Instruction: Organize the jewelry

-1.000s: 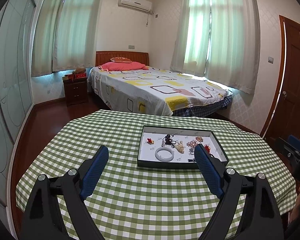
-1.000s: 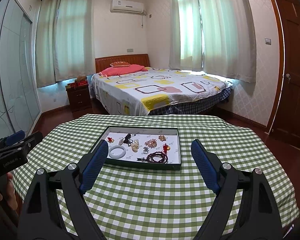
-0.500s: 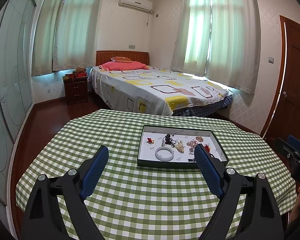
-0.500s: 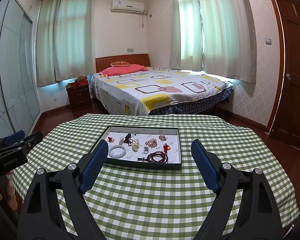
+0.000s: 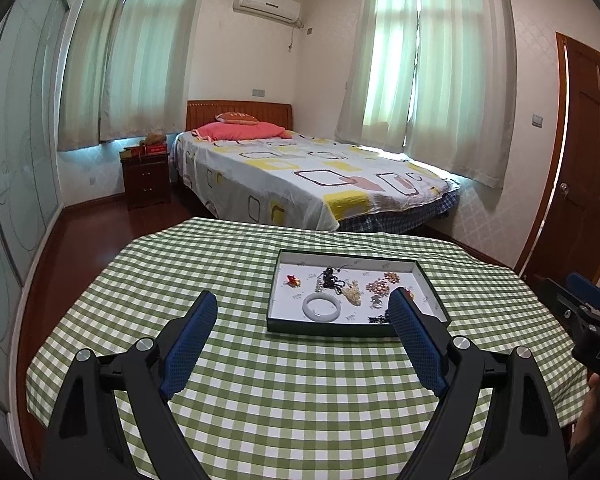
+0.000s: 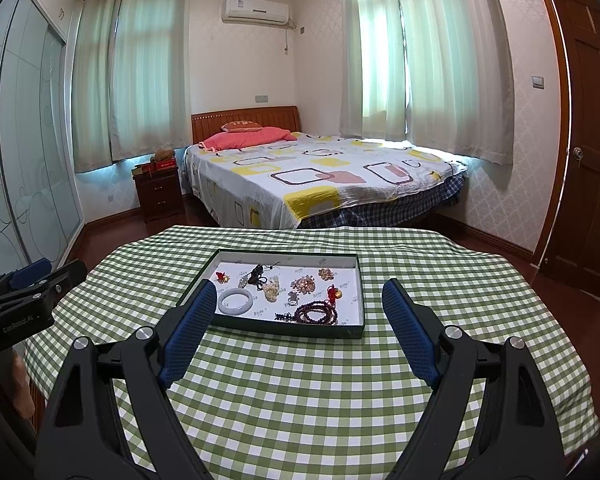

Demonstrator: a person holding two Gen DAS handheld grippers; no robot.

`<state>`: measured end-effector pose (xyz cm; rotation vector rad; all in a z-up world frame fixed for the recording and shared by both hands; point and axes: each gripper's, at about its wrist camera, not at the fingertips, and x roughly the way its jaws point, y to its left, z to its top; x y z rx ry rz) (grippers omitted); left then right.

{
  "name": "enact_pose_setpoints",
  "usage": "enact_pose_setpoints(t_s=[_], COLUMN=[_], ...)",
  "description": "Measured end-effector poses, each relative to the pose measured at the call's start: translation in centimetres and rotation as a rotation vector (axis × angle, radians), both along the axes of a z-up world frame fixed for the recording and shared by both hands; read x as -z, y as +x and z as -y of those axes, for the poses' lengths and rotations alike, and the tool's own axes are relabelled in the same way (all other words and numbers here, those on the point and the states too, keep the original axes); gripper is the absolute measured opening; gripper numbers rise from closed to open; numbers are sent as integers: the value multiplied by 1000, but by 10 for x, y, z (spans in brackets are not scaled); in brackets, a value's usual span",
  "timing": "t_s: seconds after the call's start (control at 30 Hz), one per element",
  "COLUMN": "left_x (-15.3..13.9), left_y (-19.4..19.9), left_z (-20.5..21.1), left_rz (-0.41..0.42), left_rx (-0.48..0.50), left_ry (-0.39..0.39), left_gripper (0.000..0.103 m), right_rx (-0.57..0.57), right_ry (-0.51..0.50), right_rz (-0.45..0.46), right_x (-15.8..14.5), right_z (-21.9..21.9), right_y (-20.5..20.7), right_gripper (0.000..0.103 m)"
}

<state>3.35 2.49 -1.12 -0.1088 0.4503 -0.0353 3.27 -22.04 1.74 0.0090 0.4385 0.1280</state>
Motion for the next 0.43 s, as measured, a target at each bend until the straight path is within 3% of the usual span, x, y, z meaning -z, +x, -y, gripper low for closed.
enact_pose_setpoints(t_s=[0.23,0.43], left_x=[1,10], left_y=[1,11], left_z=[-5,-13], left_rz=[29,-12], left_rx=[-48,-61], left_ry=[7,-1], left_gripper=[85,85], right_rx=[1,8], right_ry=[3,7], right_rz=[-5,-18], right_x=[3,8], right_z=[1,3], right_y=[1,4], right_gripper=[83,83])
